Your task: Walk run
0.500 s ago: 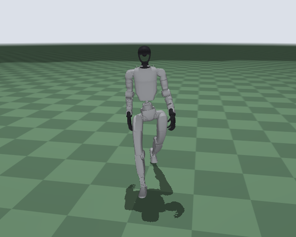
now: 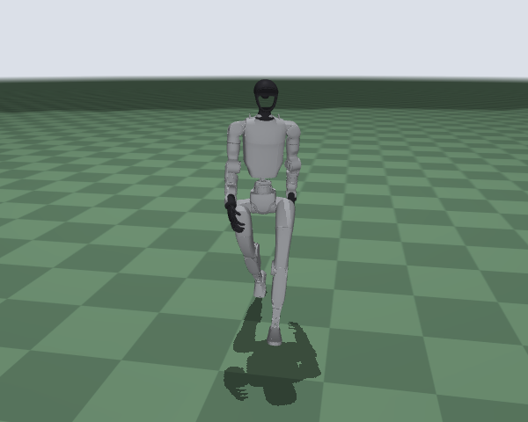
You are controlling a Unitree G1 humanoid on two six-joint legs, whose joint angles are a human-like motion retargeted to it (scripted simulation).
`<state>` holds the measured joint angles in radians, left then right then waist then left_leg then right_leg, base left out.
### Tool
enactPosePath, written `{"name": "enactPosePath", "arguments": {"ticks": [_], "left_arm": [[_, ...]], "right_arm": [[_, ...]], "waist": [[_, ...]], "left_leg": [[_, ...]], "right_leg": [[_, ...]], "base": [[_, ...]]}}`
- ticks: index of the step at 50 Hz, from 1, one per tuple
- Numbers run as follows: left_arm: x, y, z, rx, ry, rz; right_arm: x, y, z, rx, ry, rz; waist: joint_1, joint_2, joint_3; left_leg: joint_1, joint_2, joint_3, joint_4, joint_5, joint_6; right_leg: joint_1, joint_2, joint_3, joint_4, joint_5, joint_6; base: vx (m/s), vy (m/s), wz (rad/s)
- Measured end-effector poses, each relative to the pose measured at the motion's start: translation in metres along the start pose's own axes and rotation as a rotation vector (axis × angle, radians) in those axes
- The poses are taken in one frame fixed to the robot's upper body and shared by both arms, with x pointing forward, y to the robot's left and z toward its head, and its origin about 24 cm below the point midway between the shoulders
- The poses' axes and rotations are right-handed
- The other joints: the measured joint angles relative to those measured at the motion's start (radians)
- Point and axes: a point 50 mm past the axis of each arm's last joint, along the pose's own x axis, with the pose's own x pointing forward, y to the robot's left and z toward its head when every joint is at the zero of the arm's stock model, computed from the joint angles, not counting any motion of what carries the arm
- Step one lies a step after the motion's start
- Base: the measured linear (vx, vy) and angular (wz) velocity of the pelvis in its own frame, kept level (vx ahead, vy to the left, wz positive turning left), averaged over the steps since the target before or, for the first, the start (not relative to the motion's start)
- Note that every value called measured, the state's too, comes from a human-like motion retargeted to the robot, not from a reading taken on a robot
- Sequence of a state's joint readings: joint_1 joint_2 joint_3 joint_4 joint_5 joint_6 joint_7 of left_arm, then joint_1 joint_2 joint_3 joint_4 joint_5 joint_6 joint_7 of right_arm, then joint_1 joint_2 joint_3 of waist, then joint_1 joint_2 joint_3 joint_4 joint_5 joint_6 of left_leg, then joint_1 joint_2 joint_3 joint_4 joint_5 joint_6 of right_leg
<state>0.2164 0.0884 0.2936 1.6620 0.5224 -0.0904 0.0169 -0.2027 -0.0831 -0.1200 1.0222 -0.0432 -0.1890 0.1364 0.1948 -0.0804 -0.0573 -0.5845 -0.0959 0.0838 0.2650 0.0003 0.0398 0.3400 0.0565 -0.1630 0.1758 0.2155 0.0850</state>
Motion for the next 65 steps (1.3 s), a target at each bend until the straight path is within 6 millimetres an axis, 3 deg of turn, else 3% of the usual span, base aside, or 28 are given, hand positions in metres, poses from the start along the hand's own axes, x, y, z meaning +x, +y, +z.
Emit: {"name": "enactPosePath", "arguments": {"ticks": [2, 3, 4, 5, 6, 10, 13, 15, 20, 23, 25, 27, 28, 30, 31, 34, 37, 42, 45, 48, 50, 51, 53, 55, 57, 58, 62, 65], "left_arm": [[0.001, -0.001, 0.018, -0.004, -0.05, -0.007], [0.0, -0.001, 0.032, -0.001, -0.089, -0.01], [-0.001, 0.004, 0.048, 0.006, -0.135, -0.008], [-0.002, 0.011, 0.065, 0.016, -0.186, -0.005], [-0.006, 0.017, 0.084, 0.031, -0.242, 0.0], [-0.034, 0.045, 0.174, 0.081, -0.528, 0.073], [-0.078, 0.072, 0.242, 0.08, -0.795, 0.175], [-0.111, 0.096, 0.275, 0.049, -0.949, 0.255], [-0.182, 0.144, 0.317, 0.039, -1.188, 0.364], [-0.197, 0.142, 0.327, 0.11, -1.243, 0.37], [-0.192, 0.133, 0.325, 0.146, -1.243, 0.361], [-0.163, 0.124, 0.305, 0.181, -1.161, 0.328], [-0.146, 0.116, 0.291, 0.197, -1.114, 0.31], [-0.123, 0.104, 0.274, 0.193, -1.043, 0.295], [-0.109, 0.097, 0.263, 0.196, -0.982, 0.284], [-0.064, 0.067, 0.217, 0.209, -0.77, 0.209], [-0.029, 0.042, 0.157, 0.214, -0.554, 0.123], [-0.003, 0.02, 0.063, 0.222, -0.238, 0.059], [0.0, 0.007, 0.02, 0.166, -0.091, 0.002], [0.0, -0.001, -0.001, 0.057, -0.012, -0.027], [0.0, -0.004, -0.001, -0.022, -0.008, -0.043], [0.0, -0.004, 0.003, -0.038, -0.02, -0.046], [0.0, -0.004, 0.015, -0.053, -0.055, -0.045], [-0.001, 0.002, 0.047, -0.051, -0.151, -0.023], [-0.006, 0.015, 0.086, -0.019, -0.269, -0.003], [-0.011, 0.022, 0.107, 0.002, -0.328, 0.01], [-0.048, 0.059, 0.198, 0.071, -0.626, 0.119], [-0.092, 0.08, 0.258, 0.103, -0.865, 0.189]], "right_arm": [[-0.016, 0.002, -0.038, -0.025, 0.115, -0.014], [-0.024, 0.004, -0.056, -0.043, 0.171, -0.027], [-0.033, 0.005, -0.073, -0.056, 0.235, -0.033], [-0.042, 0.005, -0.09, -0.067, 0.303, -0.034], [-0.053, 0.005, -0.108, -0.067, 0.39, -0.028], [-0.1, 0.007, -0.164, 0.012, 0.643, -0.045], [-0.133, 0.004, -0.191, 0.161, 0.772, -0.079], [-0.155, 0.006, -0.206, 0.255, 0.846, -0.104], [-0.199, 0.015, -0.231, 0.407, 0.979, -0.198], [-0.222, 0.021, -0.241, 0.498, 1.05, -0.226], [-0.227, 0.025, -0.244, 0.518, 1.071, -0.23], [-0.233, 0.029, -0.246, 0.512, 1.088, -0.224], [-0.232, 0.033, -0.246, 0.516, 1.084, -0.222], [-0.209, 0.028, -0.237, 0.492, 1.007, -0.212], [-0.195, 0.025, -0.23, 0.469, 0.967, -0.206], [-0.15, 0.014, -0.204, 0.388, 0.842, -0.192], [-0.095, 0.005, -0.161, 0.322, 0.633, -0.159], [-0.017, -0.017, -0.051, 0.229, 0.212, -0.088], [0.004, -0.029, 0.014, 0.157, -0.008, -0.06], [0.011, -0.033, 0.054, 0.078, -0.143, -0.047], [0.012, -0.025, 0.062, 0.048, -0.188, -0.038], [0.011, -0.021, 0.056, 0.041, -0.181, -0.041], [0.005, -0.016, 0.031, 0.03, -0.121, -0.059], [-0.003, -0.007, 0.002, 0.031, -0.042, -0.09], [-0.014, -0.007, -0.031, 0.045, 0.068, -0.105], [-0.022, -0.007, -0.052, 0.056, 0.142, -0.106], [-0.066, 0.003, -0.125, 0.123, 0.423, -0.071], [-0.105, 0.003, -0.166, 0.158, 0.611, -0.086]], "waist": [[0.031, 0.001, -0.046], [0.002, 0.011, -0.048], [-0.019, 0.039, -0.052], [-0.034, 0.077, -0.056], [-0.049, 0.093, -0.055], [-0.142, 0.101, -0.034], [-0.228, 0.105, -0.009], [-0.297, 0.105, 0.004], [-0.453, 0.05, -0.001], [-0.428, 0.018, -0.053], [-0.41, -0.006, -0.065], [-0.379, -0.059, -0.078], [-0.374, -0.033, -0.088], [-0.302, -0.05, -0.047], [-0.278, -0.06, -0.03], [-0.258, -0.097, -0.022], [-0.202, -0.117, -0.01], [-0.087, -0.069, 0.048], [-0.031, -0.035, 0.057], [-0.009, -0.027, 0.033], [-0.014, -0.01, 0.017], [-0.016, 0.006, 0.005], [0.009, 0.022, -0.042], [-0.019, 0.056, -0.046], [-0.043, 0.102, -0.029], [-0.05, 0.105, -0.031], [-0.138, 0.076, -0.022], [-0.244, 0.066, -0.018]], "left_leg": [[-0.027, 0.048, -0.045, 0.136, -0.023, -0.005], [0.012, 0.045, -0.079, 0.167, -0.061, 0.005], [0.059, 0.055, -0.093, 0.18, -0.101, 0.029], [0.109, 0.073, -0.097, 0.183, -0.143, 0.06], [0.166, 0.079, -0.103, 0.164, -0.165, 0.069], [0.411, 0.035, -0.138, -0.041, -0.142, 0.105], [0.538, -0.014, -0.164, -0.133, -0.135, 0.146], [0.624, -0.04, -0.194, -0.171, -0.152, 0.166], [0.85, -0.083, -0.303, -0.211, -0.217, 0.185], [0.897, -0.09, -0.315, -0.151, -0.133, 0.153], [0.922, -0.093, -0.286, -0.075, 0.039, 0.135], [0.924, -0.094, -0.114, 0.06, 0.296, 0.193], [0.865, -0.016, -0.043, 0.219, 0.361, 0.215], [0.764, 0.048, 0.071, 0.515, 0.354, 0.222], [0.716, 0.069, 0.107, 0.613, 0.281, 0.222], [0.479, 0.028, 0.134, 0.789, 0.154, 0.211], [0.271, -0.03, 0.152, 0.73, 0.052, 0.154], [0.066, -0.01, 0.13, 0.319, -0.032, 0.026], [-0.008, -0.007, 0.009, 0.012, -0.033, -0.046], [-0.052, 0.013, -0.012, -0.118, -0.068, -0.057], [-0.052, 0.029, -0.011, -0.049, -0.084, -0.041], [-0.043, 0.035, 0.017, 0.011, -0.077, -0.013], [-0.075, 0.088, -0.006, 0.165, -0.071, -0.02], [-0.031, 0.134, -0.063, 0.27, -0.13, -0.009], [0.065, 0.126, -0.074, 0.292, -0.216, 0.051], [0.113, 0.125, -0.07, 0.275, -0.237, 0.057], [0.348, 0.044, -0.082, 0.038, -0.193, 0.081], [0.491, -0.016, -0.121, -0.09, -0.161, 0.108]], "right_leg": [[-0.071, -0.061, -0.013, 0.183, 0.234, 0.009], [-0.128, -0.072, -0.016, 0.345, 0.29, 0.022], [-0.171, -0.092, -0.068, 0.463, 0.301, -0.028], [-0.208, -0.116, -0.145, 0.559, 0.29, -0.108], [-0.279, -0.129, -0.156, 0.658, 0.212, -0.124], [-0.609, -0.181, -0.127, 0.879, -0.029, -0.07], [-0.778, -0.197, -0.127, 0.718, -0.143, -0.038], [-0.861, -0.217, -0.152, 0.534, -0.218, -0.048], [-0.994, -0.228, -0.077, 0.025, -0.31, -0.036], [-1.06, -0.274, -0.082, 0.101, -0.337, -0.065], [-1.053, -0.289, -0.092, 0.198, -0.289, -0.116], [-1.003, -0.299, 0.067, 0.282, -0.237, -0.065], [-0.984, -0.296, 0.036, 0.347, -0.273, -0.068], [-0.88, -0.216, 0.075, 0.368, -0.361, -0.124], [-0.824, -0.213, 0.063, 0.354, -0.389, -0.138], [-0.685, -0.285, 0.0, 0.261, -0.41, -0.128], [-0.539, -0.256, -0.034, 0.12, -0.404, -0.13], [-0.295, -0.118, -0.082, -0.069, -0.392, -0.144], [-0.166, -0.059, -0.044, -0.126, -0.391, -0.112], [-0.079, -0.05, 0.006, -0.116, -0.338, -0.077], [-0.035, -0.044, 0.057, -0.075, -0.226, -0.032], [-0.022, -0.04, 0.046, -0.039, -0.113, -0.013], [-0.047, -0.078, 0.014, 0.08, 0.137, -0.014], [-0.136, -0.081, 0.016, 0.326, 0.305, -0.024], [-0.24, -0.134, -0.112, 0.602, 0.225, -0.164], [-0.319, -0.142, -0.101, 0.703, 0.161, -0.166], [-0.668, -0.155, -0.055, 0.903, -0.022, -0.072], [-0.831, -0.198, -0.112, 0.751, -0.132, -0.025]], "base": [[1.26, 0.04, -0.67], [1.35, 0.07, 0.21], [1.78, 0.11, 0.47], [1.65, 0.09, 0.21], [1.31, 0.05, 0.16], [1.31, -0.05, 0.62], [1.01, 0.0, 0.81], [1.04, -0.13, 0.97], [1.49, -0.4, 1.13], [1.37, -0.45, 0.42], [1.85, -0.62, -0.03], [1.6, -0.56, -0.23], [1.24, -0.53, -0.34], [1.22, -0.57, -0.99], [1.33, -0.41, -0.75], [1.32, -0.06, 0.54], [1.04, -0.2, -0.19], [1.22, -0.23, -0.79], [1.59, -0.11, -0.72], [1.19, -0.01, -0.55], [1.62, 0.07, -0.47], [2.06, 0.17, -0.38], [1.9, 0.19, -0.68], [1.6, 0.17, -0.03], [1.13, 0.17, 0.26], [1.1, 0.09, 0.06], [1.29, 0.0, 0.63], [1.15, -0.02, 1.34]]}}
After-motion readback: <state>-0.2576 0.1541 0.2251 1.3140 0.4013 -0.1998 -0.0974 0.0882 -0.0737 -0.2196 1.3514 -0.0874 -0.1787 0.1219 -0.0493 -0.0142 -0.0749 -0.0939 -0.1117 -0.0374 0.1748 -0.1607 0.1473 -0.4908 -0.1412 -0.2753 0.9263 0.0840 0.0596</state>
